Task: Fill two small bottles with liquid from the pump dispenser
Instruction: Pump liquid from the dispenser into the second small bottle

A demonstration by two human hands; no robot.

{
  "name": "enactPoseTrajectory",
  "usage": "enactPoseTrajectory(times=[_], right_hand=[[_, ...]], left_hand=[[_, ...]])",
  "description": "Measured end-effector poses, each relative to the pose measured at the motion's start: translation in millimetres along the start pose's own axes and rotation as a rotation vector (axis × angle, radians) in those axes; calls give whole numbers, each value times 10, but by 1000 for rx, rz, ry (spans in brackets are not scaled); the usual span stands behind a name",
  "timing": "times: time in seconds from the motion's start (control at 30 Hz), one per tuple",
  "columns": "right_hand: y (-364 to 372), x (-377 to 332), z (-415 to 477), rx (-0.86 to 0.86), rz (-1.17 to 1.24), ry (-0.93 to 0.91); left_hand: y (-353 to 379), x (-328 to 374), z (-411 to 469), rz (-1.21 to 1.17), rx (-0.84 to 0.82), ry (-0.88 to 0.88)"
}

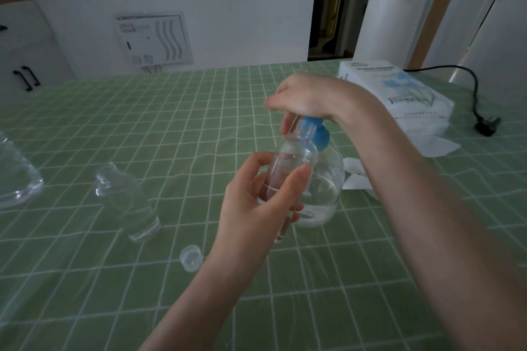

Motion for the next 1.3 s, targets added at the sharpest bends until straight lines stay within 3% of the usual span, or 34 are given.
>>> enactPoseTrajectory(times=[1.3], right_hand=[[52, 41, 7, 3, -7, 46]], left_hand=[[18, 6, -11, 10, -7, -6]])
Point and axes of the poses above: each hand's wrist, its own z-axis towards the middle knuckle, its own y-axis out of the palm, x = y × z, the point moved 3 cm from there along z, towards the middle knuckle, and after that the axes turned 3 degrees about -x, right-handed, at the moved point
